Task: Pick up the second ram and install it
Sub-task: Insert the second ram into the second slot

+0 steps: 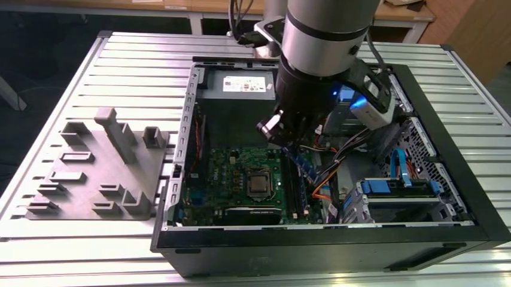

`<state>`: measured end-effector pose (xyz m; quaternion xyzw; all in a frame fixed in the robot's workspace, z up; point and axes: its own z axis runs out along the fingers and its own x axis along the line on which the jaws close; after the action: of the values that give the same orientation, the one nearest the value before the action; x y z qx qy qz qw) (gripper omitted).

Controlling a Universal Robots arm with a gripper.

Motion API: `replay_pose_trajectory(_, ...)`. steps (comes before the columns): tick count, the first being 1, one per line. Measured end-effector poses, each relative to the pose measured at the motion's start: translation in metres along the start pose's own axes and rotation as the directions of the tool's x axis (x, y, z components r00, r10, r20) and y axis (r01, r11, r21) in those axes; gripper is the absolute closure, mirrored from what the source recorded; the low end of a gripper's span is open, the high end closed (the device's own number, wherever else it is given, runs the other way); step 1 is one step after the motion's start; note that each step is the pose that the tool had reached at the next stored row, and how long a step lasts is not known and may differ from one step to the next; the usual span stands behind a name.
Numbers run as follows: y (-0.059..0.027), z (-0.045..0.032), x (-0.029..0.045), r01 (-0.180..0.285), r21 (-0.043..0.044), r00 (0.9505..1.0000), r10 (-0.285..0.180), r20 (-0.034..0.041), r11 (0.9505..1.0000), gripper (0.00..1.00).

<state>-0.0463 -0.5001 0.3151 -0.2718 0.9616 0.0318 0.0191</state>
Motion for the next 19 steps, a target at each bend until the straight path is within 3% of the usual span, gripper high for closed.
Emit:
replay_pose_trajectory(4,0.0000,0.0005,0.0000,-0.071,0.0037,0.9975,0.071,0.0037,0.9975,0.92)
replay_pose_trajectory(8,-0.0001,0.0010,0.0000,-0.137,0.0070,0.9905,0.137,0.0074,0.9905,0.92)
replay_pose_trajectory(14,-0.0001,0.0021,0.0001,-0.257,0.0123,0.9663,0.257,0.0148,0.9662,0.92)
replay_pose_trajectory(19,-0.0002,0.0029,0.0002,-0.343,0.0155,0.9391,0.343,0.0207,0.9391,0.92)
